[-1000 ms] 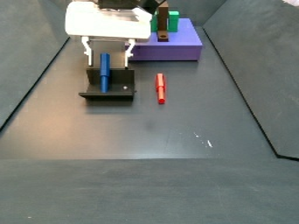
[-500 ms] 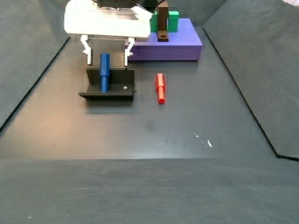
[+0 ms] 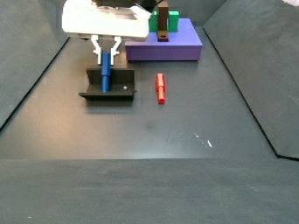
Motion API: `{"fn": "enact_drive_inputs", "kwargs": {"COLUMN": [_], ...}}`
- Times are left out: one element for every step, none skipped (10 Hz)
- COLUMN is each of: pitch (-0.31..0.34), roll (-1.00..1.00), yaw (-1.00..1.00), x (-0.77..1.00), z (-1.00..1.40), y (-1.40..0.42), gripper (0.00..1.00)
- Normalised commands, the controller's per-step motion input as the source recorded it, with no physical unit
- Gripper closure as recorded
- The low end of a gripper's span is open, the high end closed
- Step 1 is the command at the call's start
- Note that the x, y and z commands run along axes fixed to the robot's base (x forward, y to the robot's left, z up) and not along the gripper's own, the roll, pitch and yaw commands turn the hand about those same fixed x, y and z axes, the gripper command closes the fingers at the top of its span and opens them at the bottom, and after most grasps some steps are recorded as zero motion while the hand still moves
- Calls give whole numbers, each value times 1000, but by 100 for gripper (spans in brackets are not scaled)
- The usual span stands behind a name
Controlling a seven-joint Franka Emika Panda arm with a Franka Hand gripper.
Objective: Pick up the blue object. Move up. Place the blue object on the fixture. Regrasp the blue object. Move to above the board. Insert the blue object.
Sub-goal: Regrasp the blue object, then move to above the board.
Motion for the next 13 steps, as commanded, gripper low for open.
{"fn": "enact_drive_inputs", "kwargs": {"pitch": [0, 0, 0, 0, 0, 0, 0, 0, 0, 0, 0, 0, -25], "roll": [0, 0, 0, 0, 0, 0, 0, 0, 0, 0, 0, 0, -24], "yaw": [0, 0, 0, 0, 0, 0, 0, 0, 0, 0, 0, 0, 27], "x": [0, 0, 0, 0, 0, 0, 0, 0, 0, 0, 0, 0, 21], "z": [0, 0, 0, 0, 0, 0, 0, 0, 0, 0, 0, 1400, 1400], "y": [0, 0, 0, 0, 0, 0, 0, 0, 0, 0, 0, 0, 21], "gripper": [100, 100, 100, 100, 100, 100, 100, 100, 100, 100, 100, 100, 100]}}
